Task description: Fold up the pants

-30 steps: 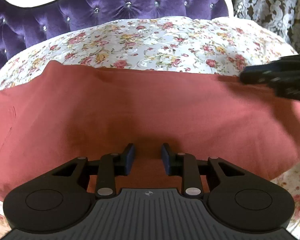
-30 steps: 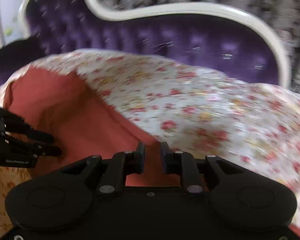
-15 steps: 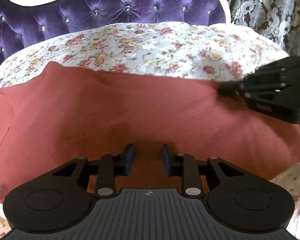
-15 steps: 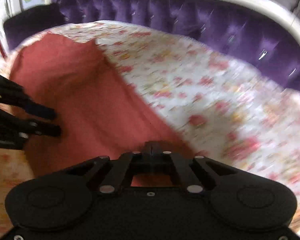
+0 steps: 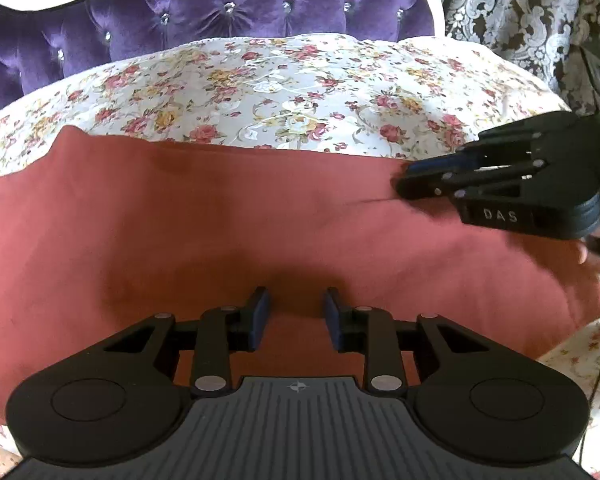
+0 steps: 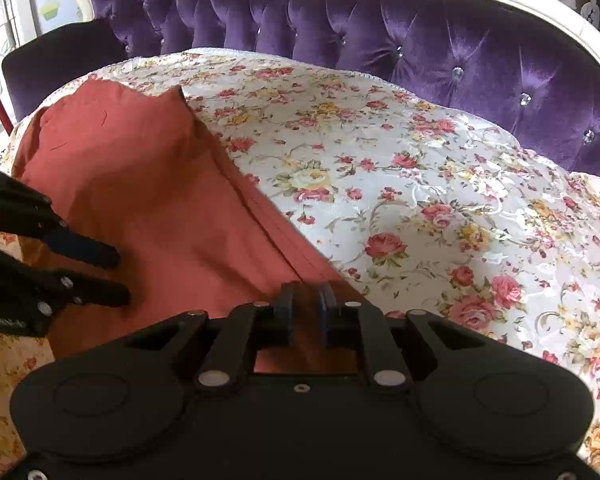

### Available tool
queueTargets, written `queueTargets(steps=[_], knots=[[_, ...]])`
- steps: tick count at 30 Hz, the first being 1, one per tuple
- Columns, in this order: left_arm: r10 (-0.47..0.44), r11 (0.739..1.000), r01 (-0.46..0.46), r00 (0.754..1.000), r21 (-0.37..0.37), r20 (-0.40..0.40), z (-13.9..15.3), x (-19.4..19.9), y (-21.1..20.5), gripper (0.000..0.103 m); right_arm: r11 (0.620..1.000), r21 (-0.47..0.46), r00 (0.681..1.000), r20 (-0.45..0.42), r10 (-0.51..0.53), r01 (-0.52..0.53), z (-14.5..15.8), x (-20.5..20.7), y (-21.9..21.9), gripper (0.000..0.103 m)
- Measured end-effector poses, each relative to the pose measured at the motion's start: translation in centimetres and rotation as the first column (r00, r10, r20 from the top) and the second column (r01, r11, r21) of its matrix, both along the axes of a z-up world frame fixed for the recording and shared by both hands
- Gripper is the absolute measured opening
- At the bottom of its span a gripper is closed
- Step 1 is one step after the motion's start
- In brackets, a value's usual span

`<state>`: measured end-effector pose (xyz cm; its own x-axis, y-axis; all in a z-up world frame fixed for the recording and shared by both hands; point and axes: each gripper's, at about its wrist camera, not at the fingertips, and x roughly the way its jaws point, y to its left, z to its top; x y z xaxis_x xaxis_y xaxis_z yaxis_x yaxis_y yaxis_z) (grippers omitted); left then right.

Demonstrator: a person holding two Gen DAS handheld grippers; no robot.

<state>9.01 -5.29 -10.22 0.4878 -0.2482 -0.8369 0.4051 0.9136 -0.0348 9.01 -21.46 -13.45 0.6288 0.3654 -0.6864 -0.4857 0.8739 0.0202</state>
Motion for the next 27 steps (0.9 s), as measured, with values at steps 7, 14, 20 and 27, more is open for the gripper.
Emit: queueTargets(steps=[7, 14, 20, 27], knots=[[-0.001, 1.0, 0.001, 1.0, -0.004, 0.005, 0.0, 0.0, 0.0, 0.03, 0.999, 0.011, 0.999, -0.025, 0.043, -0.043, -0.3, -0.2, 0.4, 0.023], [-0.029, 0.999, 0.029, 0.999, -0.02, 0.043, 1.9, -0.2, -0.9, 0.029, 0.995, -0.011, 0.992, 0.076, -0.1, 0.102, 0.3, 0.0, 0.8, 0.006], [-0.049, 0.998, 0.049, 0.999, -0.047, -0.001, 1.5, 1.5, -3.7, 0.029, 0.968, 0.093, 0.969, 0.064, -0.239, 0.232, 1.0, -1.7, -1.8, 0.03], [-0.129, 0.992, 0.129, 0.992, 0.006, -0.012, -0.3, 0.2, -5.4, 0.03, 0.749, 0.273, 0.785, -0.041, -0.618, 0.604, 2.2, -10.5, -14.8, 0.065]])
